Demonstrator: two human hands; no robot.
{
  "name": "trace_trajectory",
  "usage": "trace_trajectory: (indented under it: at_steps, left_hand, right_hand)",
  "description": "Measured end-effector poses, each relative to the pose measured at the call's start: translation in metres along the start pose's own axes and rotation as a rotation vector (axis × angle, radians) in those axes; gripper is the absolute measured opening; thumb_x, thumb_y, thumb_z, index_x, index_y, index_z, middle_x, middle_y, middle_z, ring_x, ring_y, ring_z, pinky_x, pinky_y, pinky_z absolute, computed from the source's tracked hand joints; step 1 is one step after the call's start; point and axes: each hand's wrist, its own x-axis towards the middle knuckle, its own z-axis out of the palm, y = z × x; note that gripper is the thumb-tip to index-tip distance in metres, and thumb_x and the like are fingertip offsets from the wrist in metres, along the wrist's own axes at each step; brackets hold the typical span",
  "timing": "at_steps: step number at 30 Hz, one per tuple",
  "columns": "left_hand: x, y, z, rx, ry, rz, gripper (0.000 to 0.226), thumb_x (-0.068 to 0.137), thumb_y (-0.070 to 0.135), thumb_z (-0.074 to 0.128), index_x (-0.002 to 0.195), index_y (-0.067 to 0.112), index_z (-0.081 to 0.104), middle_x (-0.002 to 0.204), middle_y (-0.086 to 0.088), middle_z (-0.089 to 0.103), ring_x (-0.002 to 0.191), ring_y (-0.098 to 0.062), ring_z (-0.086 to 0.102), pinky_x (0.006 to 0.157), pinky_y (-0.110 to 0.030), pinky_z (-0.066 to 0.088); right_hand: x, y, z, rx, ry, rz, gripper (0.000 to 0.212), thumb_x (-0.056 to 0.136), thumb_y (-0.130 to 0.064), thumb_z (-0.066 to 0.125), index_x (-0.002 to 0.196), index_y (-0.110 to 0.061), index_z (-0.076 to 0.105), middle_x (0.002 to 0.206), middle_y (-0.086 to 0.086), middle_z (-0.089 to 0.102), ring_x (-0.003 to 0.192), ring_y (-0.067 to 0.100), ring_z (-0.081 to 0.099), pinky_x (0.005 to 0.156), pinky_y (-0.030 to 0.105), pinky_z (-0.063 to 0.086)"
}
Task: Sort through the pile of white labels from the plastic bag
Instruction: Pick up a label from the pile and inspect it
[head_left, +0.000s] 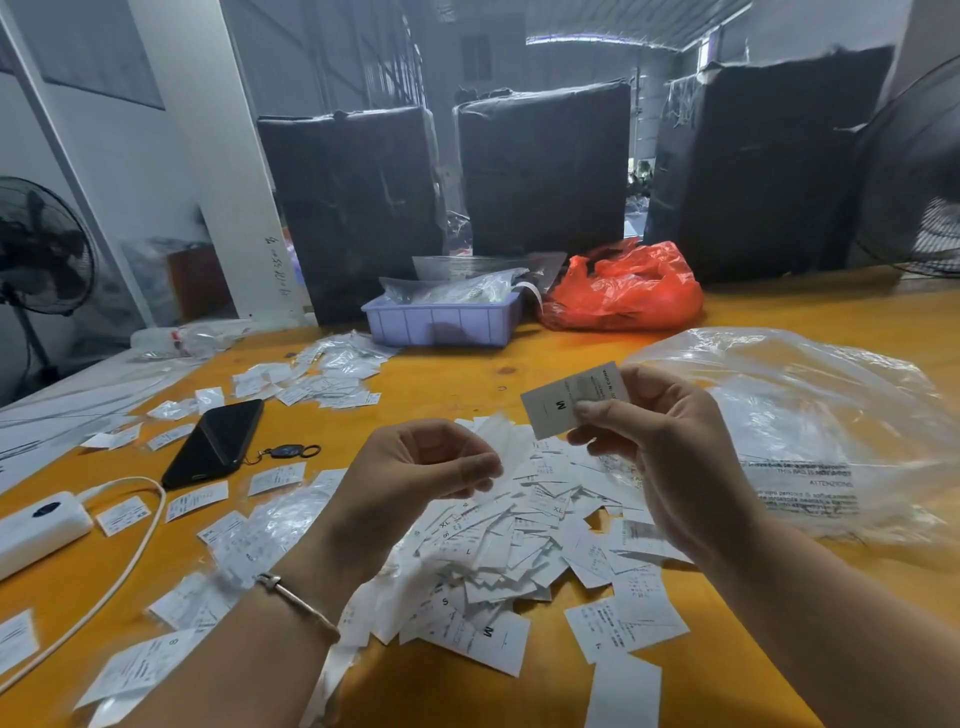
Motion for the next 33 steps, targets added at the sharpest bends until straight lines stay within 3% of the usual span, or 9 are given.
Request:
trace_trajectory:
  at_steps: [3, 7, 11, 17, 23, 27, 30, 33]
  left_hand:
    - [0.0000, -0.0004, 0.0002, 0.008, -0.003, 0.001, 0.022, 0.064, 0.027, 0.080, 0.077, 0.009, 0.077, 0.076, -0.010, 0.073, 0.068, -0.013, 0.066, 0.067, -0.020, 0.055]
    - [-0.0002, -0.0005, 0.0011, 0.013, 0.003, 0.005, 0.023, 0.063, 0.026, 0.081, 0.076, 0.007, 0.076, 0.073, -0.010, 0.071, 0.067, -0.013, 0.064, 0.066, -0.021, 0.053]
    - [-0.0001, -0.0005, 0.0003, 0.012, 0.003, 0.003, 0.025, 0.062, 0.027, 0.082, 0.077, 0.008, 0.076, 0.074, -0.010, 0.071, 0.069, -0.014, 0.065, 0.070, -0.025, 0.053]
    - [-0.0005, 0.0002, 0.0007, 0.017, -0.007, 0.006, 0.023, 0.062, 0.028, 0.082, 0.077, 0.012, 0.077, 0.075, -0.008, 0.071, 0.070, -0.014, 0.065, 0.070, -0.024, 0.054]
    - [-0.0009, -0.0016, 0.0010, 0.022, -0.018, 0.008, 0.021, 0.064, 0.025, 0.081, 0.078, 0.010, 0.076, 0.073, -0.008, 0.071, 0.068, -0.014, 0.065, 0.068, -0.022, 0.054]
    - [0.0000, -0.0019, 0.0011, 0.031, -0.015, 0.007, 0.026, 0.063, 0.027, 0.082, 0.079, 0.008, 0.076, 0.074, -0.009, 0.071, 0.069, -0.014, 0.065, 0.068, -0.022, 0.054]
    - [-0.0001, -0.0022, 0.0010, 0.026, -0.017, 0.011, 0.023, 0.064, 0.025, 0.082, 0.079, 0.008, 0.076, 0.074, -0.009, 0.071, 0.068, -0.014, 0.064, 0.068, -0.021, 0.054]
    - [-0.0001, -0.0027, 0.0005, 0.030, -0.003, 0.015, 0.025, 0.064, 0.026, 0.081, 0.079, 0.007, 0.075, 0.075, -0.009, 0.071, 0.069, -0.015, 0.065, 0.069, -0.023, 0.054]
  right_hand:
    - [-0.0016, -0.0039, 0.0019, 0.013, -0.005, -0.009, 0.009, 0.081, 0.002, 0.065, 0.082, -0.006, 0.067, 0.078, 0.014, 0.072, 0.062, 0.023, 0.067, 0.054, 0.020, 0.049]
    - [-0.0024, -0.0070, 0.0033, 0.006, 0.015, -0.019, 0.018, 0.069, 0.000, 0.073, 0.075, -0.014, 0.062, 0.079, 0.013, 0.073, 0.067, 0.027, 0.070, 0.055, 0.022, 0.050]
    - [0.0004, -0.0083, 0.0018, 0.002, -0.005, -0.010, 0.032, 0.070, 0.006, 0.074, 0.089, -0.020, 0.073, 0.086, 0.009, 0.075, 0.075, 0.016, 0.068, 0.060, 0.017, 0.051]
    - [0.0006, -0.0067, 0.0016, -0.079, 0.006, 0.013, 0.042, 0.070, 0.009, 0.072, 0.098, -0.023, 0.068, 0.080, 0.002, 0.073, 0.063, 0.008, 0.062, 0.052, 0.016, 0.046]
    - [-0.0007, -0.0047, 0.0017, -0.125, -0.054, -0.006, 0.008, 0.072, -0.001, 0.075, 0.078, -0.002, 0.070, 0.075, 0.013, 0.072, 0.070, 0.020, 0.068, 0.061, 0.020, 0.053]
    - [-0.0010, -0.0041, 0.0031, -0.108, -0.043, 0.003, 0.014, 0.068, -0.019, 0.079, 0.075, -0.009, 0.074, 0.077, 0.008, 0.073, 0.073, 0.015, 0.066, 0.066, 0.017, 0.050]
    - [-0.0012, -0.0052, 0.0026, -0.062, -0.045, -0.006, 0.013, 0.070, -0.020, 0.077, 0.074, -0.008, 0.073, 0.067, 0.003, 0.068, 0.056, 0.005, 0.053, 0.056, 0.012, 0.040]
    - [-0.0021, -0.0056, 0.0034, 0.019, -0.076, -0.001, 0.006, 0.072, -0.013, 0.075, 0.075, -0.011, 0.071, 0.071, 0.009, 0.066, 0.055, 0.009, 0.045, 0.048, 0.017, 0.036]
